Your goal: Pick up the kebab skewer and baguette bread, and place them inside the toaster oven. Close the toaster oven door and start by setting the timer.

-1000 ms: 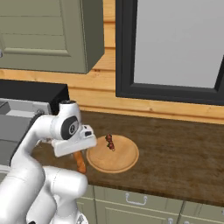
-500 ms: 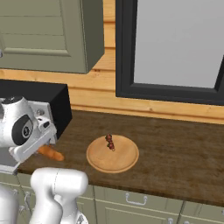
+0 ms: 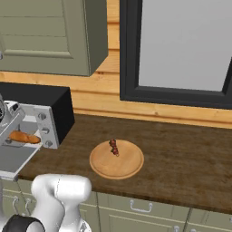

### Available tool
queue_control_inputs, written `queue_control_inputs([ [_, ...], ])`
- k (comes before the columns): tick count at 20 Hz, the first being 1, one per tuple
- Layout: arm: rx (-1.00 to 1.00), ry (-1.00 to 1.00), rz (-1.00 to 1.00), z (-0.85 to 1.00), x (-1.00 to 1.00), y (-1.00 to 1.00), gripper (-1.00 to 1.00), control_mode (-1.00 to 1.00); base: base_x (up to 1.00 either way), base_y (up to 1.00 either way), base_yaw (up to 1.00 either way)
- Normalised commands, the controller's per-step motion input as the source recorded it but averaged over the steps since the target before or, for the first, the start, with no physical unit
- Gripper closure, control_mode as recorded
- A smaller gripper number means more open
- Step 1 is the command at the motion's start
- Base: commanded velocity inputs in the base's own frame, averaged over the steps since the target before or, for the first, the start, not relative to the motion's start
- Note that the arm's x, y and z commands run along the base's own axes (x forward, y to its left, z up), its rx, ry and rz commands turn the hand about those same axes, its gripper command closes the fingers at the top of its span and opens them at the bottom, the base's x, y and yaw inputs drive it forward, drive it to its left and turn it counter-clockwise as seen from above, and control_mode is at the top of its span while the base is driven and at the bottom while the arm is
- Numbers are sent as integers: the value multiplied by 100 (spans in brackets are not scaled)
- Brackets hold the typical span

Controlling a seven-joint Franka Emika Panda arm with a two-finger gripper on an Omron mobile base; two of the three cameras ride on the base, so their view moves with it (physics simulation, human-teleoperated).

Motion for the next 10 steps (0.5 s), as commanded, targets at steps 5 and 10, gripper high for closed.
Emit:
queue_control_inputs([
  [5, 1, -26, 0, -14, 42, 100, 100, -100, 0, 0, 0],
  [10, 0, -17, -2, -13, 68, 98, 100, -100, 0, 0, 0],
])
